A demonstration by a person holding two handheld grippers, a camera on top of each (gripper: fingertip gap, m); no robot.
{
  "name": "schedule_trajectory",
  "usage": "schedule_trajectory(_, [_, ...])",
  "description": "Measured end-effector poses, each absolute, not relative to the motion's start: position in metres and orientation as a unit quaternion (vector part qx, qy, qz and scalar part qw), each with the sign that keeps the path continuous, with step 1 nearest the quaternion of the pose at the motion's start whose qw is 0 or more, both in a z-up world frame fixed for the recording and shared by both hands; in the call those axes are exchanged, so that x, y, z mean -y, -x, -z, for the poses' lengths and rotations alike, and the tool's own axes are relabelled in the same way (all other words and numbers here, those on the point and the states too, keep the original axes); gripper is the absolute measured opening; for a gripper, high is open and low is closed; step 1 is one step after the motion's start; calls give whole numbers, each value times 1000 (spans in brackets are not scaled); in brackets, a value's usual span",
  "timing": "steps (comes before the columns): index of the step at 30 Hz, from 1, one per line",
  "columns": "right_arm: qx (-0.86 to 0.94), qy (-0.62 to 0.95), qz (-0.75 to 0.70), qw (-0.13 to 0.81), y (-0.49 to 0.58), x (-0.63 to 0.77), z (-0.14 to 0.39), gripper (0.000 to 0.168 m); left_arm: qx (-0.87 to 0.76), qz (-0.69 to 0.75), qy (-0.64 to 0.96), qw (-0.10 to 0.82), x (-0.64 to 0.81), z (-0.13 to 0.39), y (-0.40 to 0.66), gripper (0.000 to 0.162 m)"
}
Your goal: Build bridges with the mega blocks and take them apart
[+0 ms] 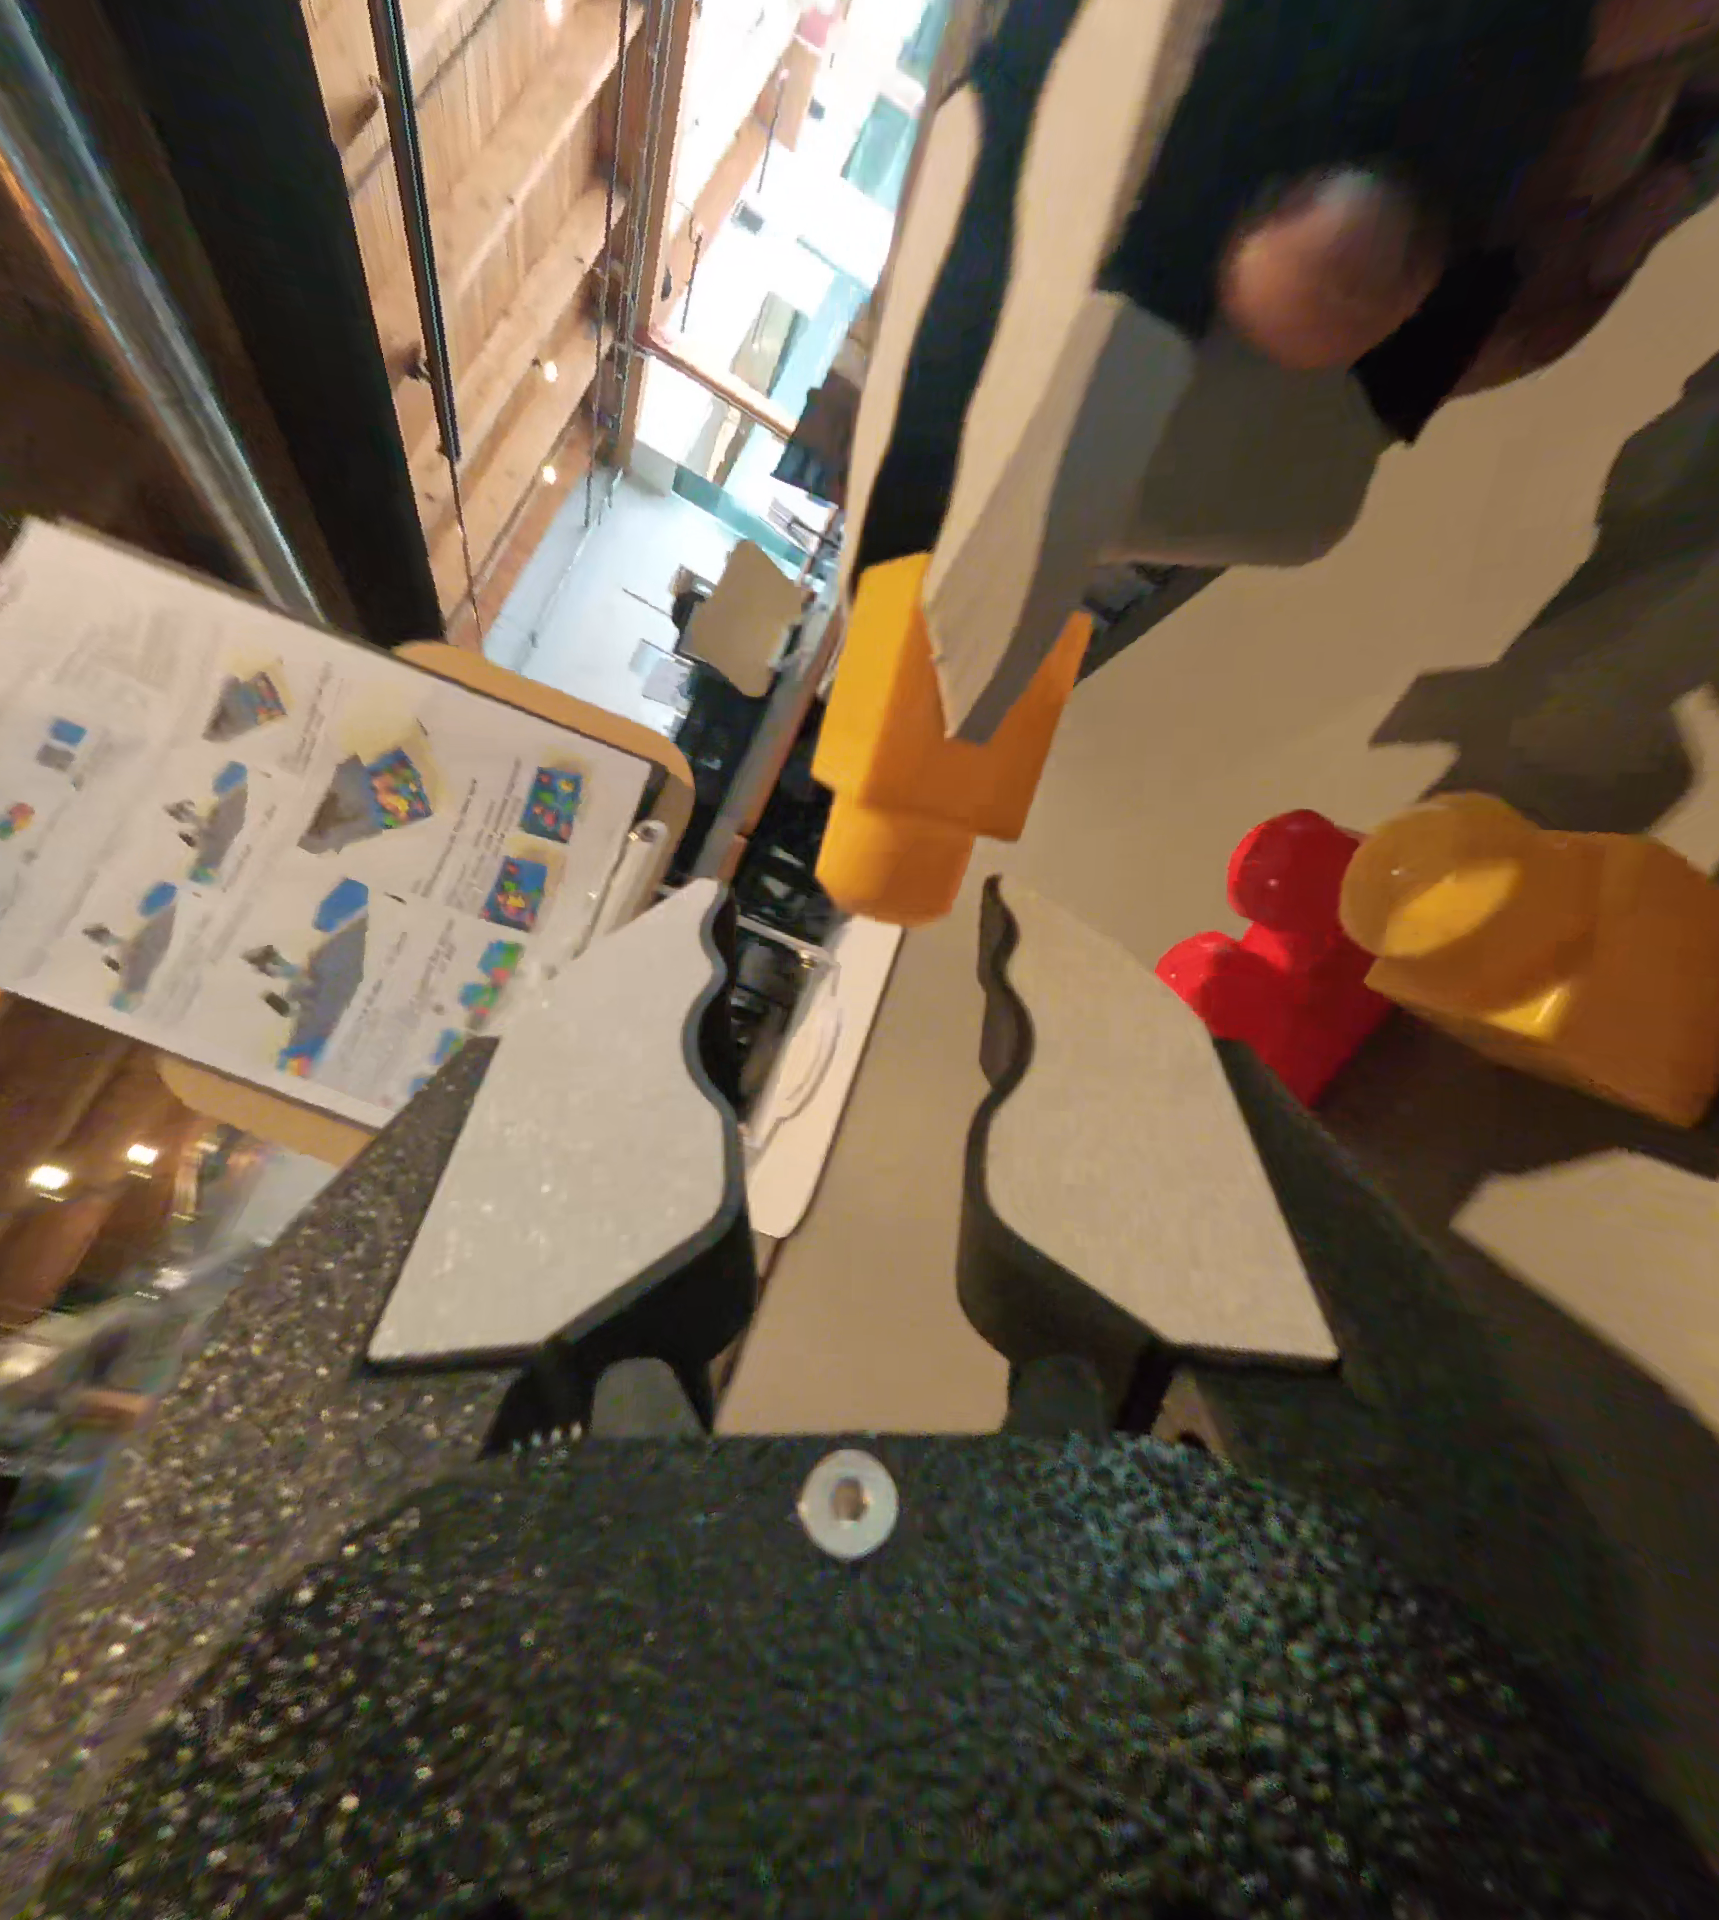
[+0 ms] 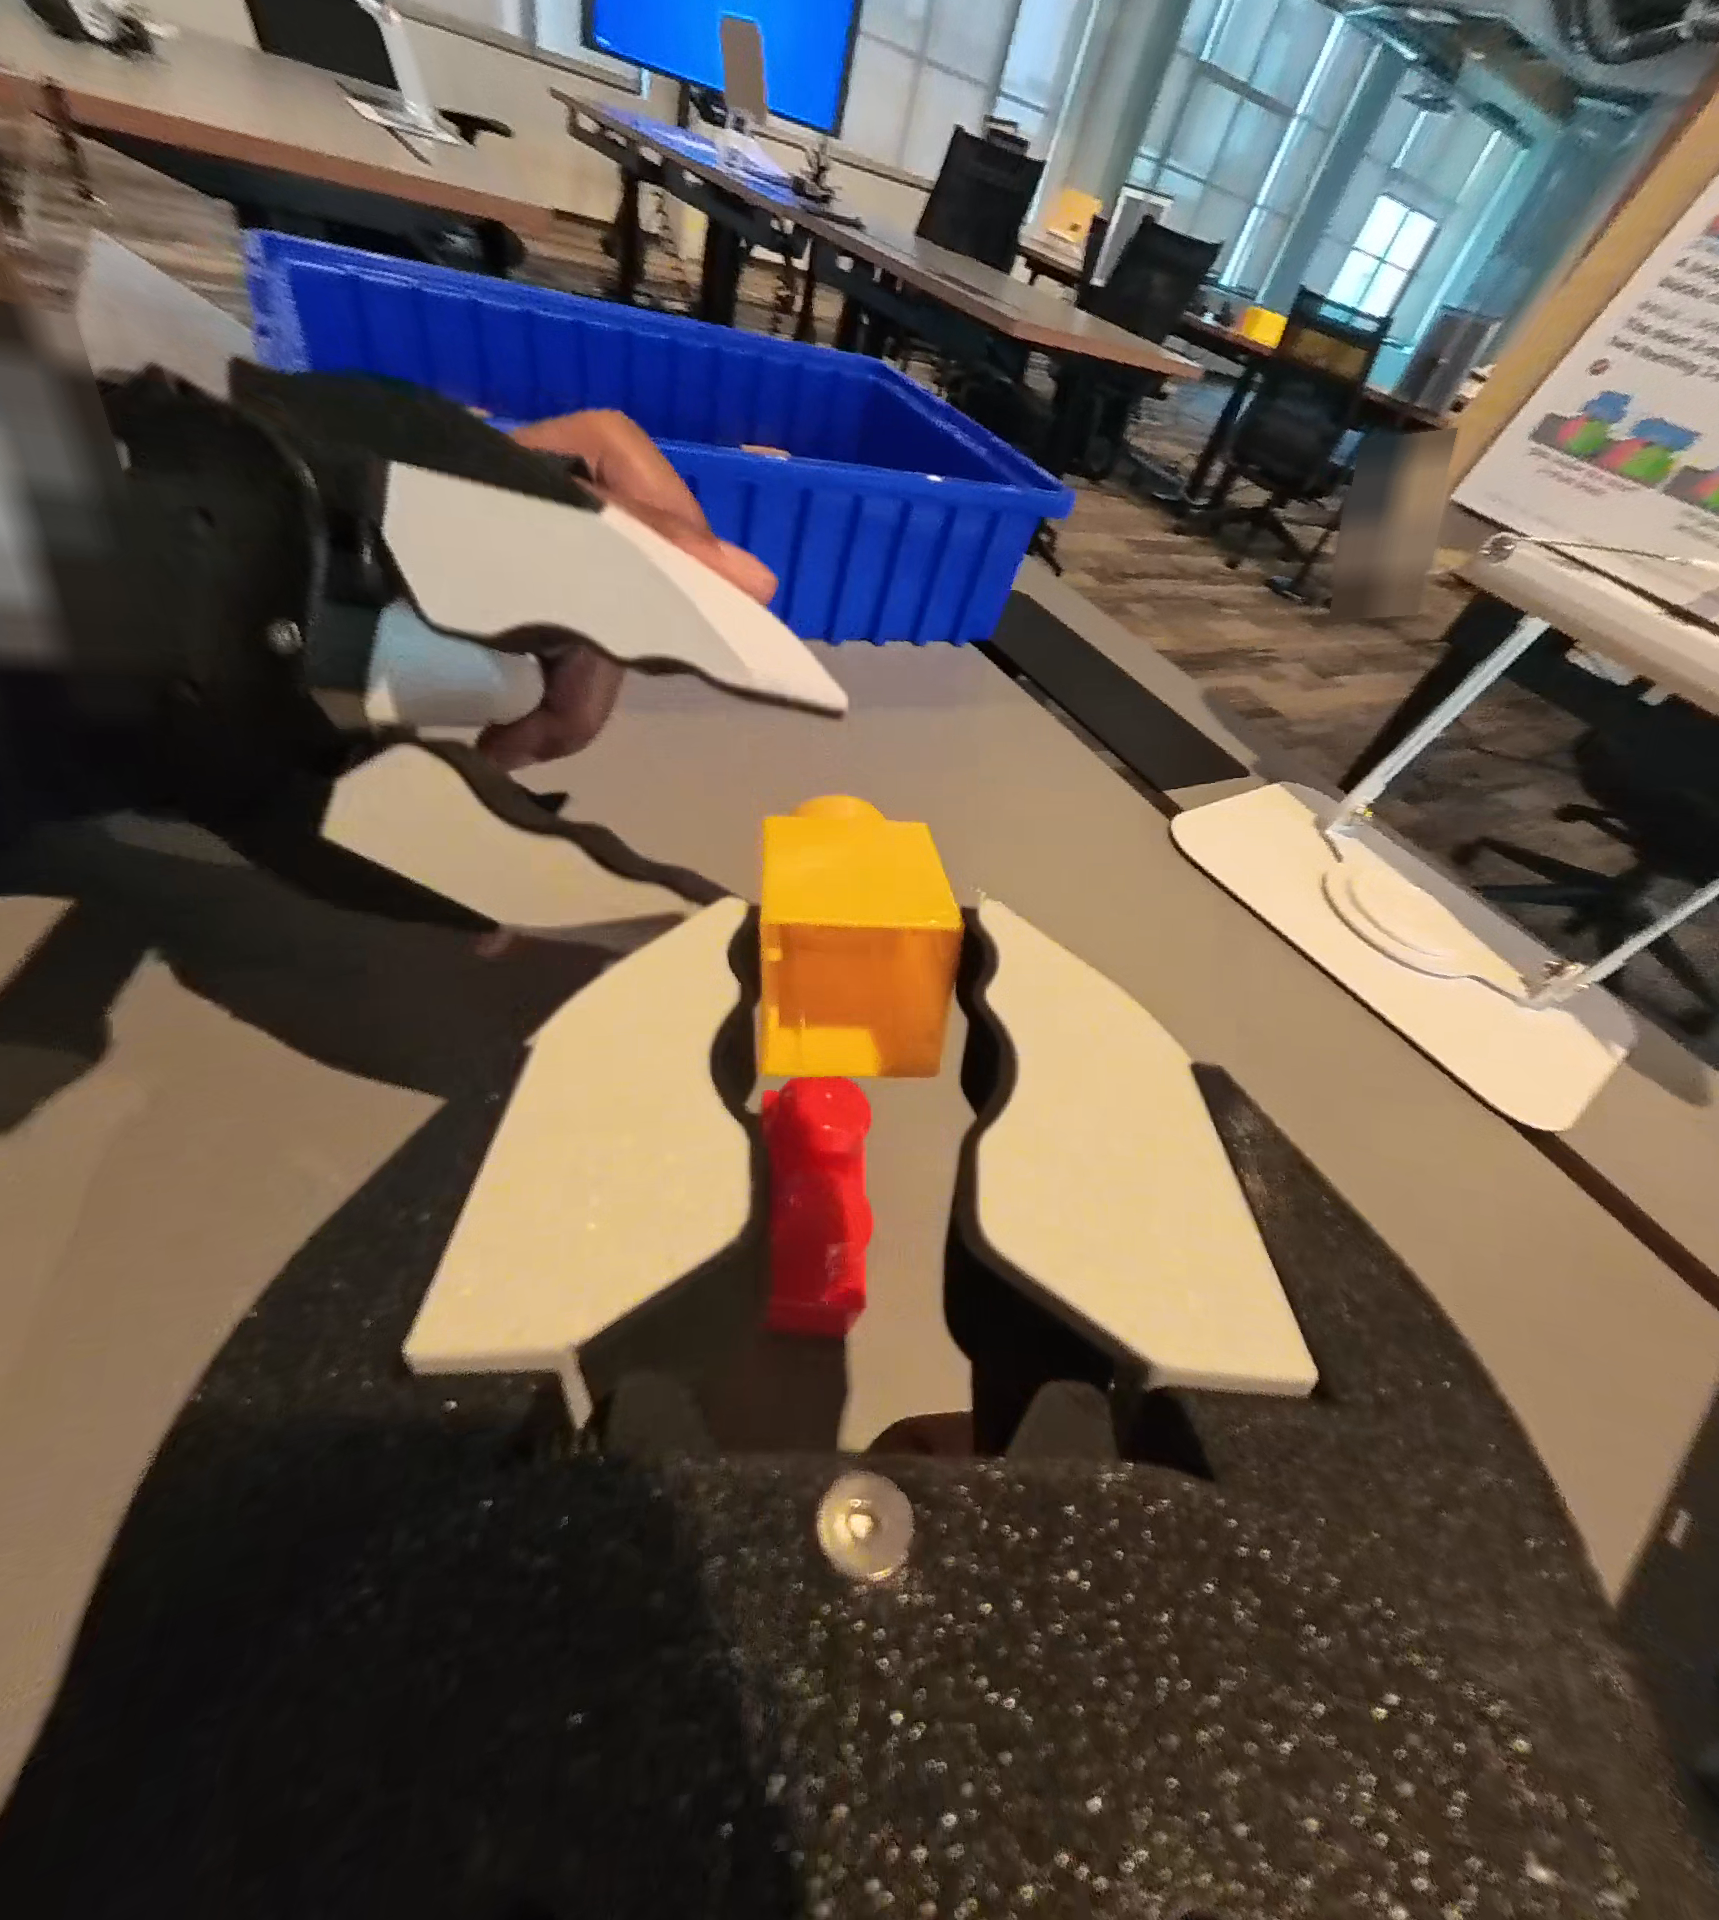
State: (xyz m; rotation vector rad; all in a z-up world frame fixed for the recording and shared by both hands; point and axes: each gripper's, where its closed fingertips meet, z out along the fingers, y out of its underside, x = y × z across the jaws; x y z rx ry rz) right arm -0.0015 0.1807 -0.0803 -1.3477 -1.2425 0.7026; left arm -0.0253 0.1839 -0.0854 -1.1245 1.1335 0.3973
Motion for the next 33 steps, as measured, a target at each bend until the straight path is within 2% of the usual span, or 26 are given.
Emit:
schedule_trajectory(3, [518,567,-296,568,0,-182,75,36,-467,-79,547,690,-183,80,32,43])
schedule_trajectory(8, [505,552,-288,598,-3,-181,65,37,-318,193,608,701,-179,56,38,43])
schedule_trajectory(12, [511,540,-247,622,-5,-183,65,36,-200,360,629,659,-183,45,40,42])
schedule_trajectory(24, [506,478,-168,698,-7,-176,45,36,-81,576,645,495,-177,52,24,43])
schedule_trajectory(33, [478,395,-102,778,-9,-159,20,36,-62,681,588,432,-160,38,14,43])
